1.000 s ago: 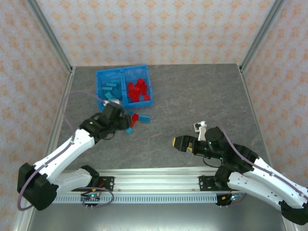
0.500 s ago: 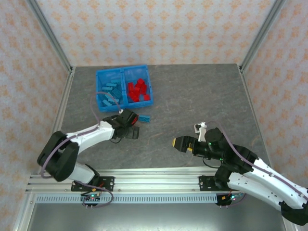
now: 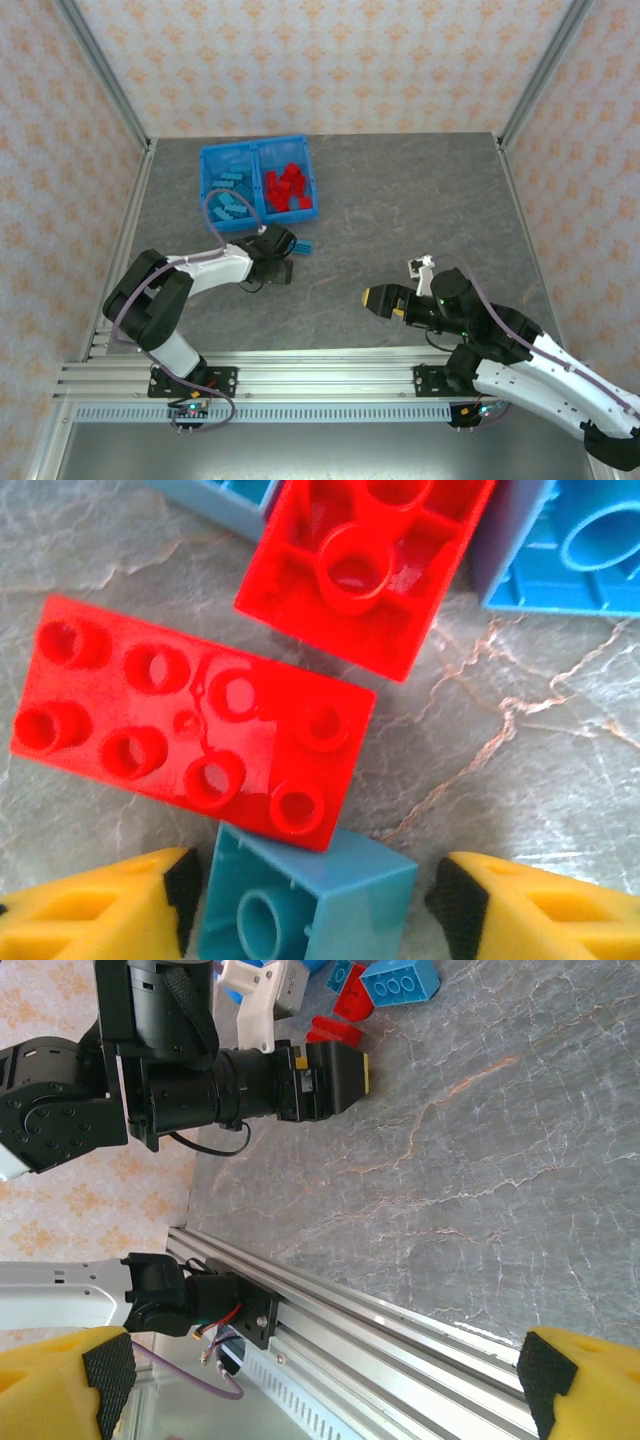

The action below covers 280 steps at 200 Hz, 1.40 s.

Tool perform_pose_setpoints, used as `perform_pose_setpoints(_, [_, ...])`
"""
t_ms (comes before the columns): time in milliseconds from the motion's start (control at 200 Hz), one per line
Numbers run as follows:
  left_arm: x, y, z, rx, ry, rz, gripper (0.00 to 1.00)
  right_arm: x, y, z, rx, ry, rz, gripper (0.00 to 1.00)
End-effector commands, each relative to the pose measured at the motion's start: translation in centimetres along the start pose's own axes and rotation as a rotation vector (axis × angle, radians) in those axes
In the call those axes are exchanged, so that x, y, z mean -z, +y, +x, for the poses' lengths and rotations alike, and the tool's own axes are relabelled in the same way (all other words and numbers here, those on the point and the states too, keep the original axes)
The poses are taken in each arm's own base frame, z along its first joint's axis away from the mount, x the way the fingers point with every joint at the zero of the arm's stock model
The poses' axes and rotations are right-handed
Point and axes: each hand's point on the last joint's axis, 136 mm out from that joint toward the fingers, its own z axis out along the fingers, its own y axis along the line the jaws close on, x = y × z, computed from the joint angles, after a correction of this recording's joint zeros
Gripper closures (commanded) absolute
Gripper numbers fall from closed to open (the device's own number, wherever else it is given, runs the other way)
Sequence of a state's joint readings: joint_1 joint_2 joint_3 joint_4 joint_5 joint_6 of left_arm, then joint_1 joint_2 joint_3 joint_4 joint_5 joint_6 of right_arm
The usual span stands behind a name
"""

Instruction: Sort the legos into containers by color

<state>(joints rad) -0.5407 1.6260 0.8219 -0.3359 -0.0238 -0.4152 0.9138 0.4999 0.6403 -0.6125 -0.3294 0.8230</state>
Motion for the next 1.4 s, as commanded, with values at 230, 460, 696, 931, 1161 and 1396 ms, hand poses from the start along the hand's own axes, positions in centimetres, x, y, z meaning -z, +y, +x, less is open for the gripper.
perform_pose_setpoints(230, [0.2, 1.4, 0.6, 0.081, -0.023, 0.004, 0.53, 0.0, -0.4, -0.1, -0.012, -0.015, 0.011, 0.01])
perform_pose_setpoints(460, [6.8, 4.2, -3.0, 0.123, -0.203, -0.080, 0.54, -0.1, -0.5, -0.2, -0.008, -0.021, 0.014, 0.01])
perform_pose_setpoints(696, [13.3, 10.0, -10.4, 0.279, -0.386, -0.159, 0.54, -0.2, -0.5, -0.1, -0.013, -0.021, 0.009, 0.01])
perform_pose_setpoints(931, [13.7, 15.5, -18.6, 0.334, -0.431, -0.288, 0.56, 0.1, -0.6, -0.1, -0.009, -0.018, 0.021, 0.01])
perform_pose_setpoints(1161, [8.5, 15.9, -24.4, 0.301, -0.406, -0.303, 0.56, 0.4, -1.2, 0.0, -0.013, -0.024, 0.040, 0.01])
perform_pose_setpoints(1396, [4.4, 16.5, -26.9, 0.365, -0.356, -0.198, 0.41, 0.2, -2.0, 0.0, -0.023, -0.035, 0.069, 0.01])
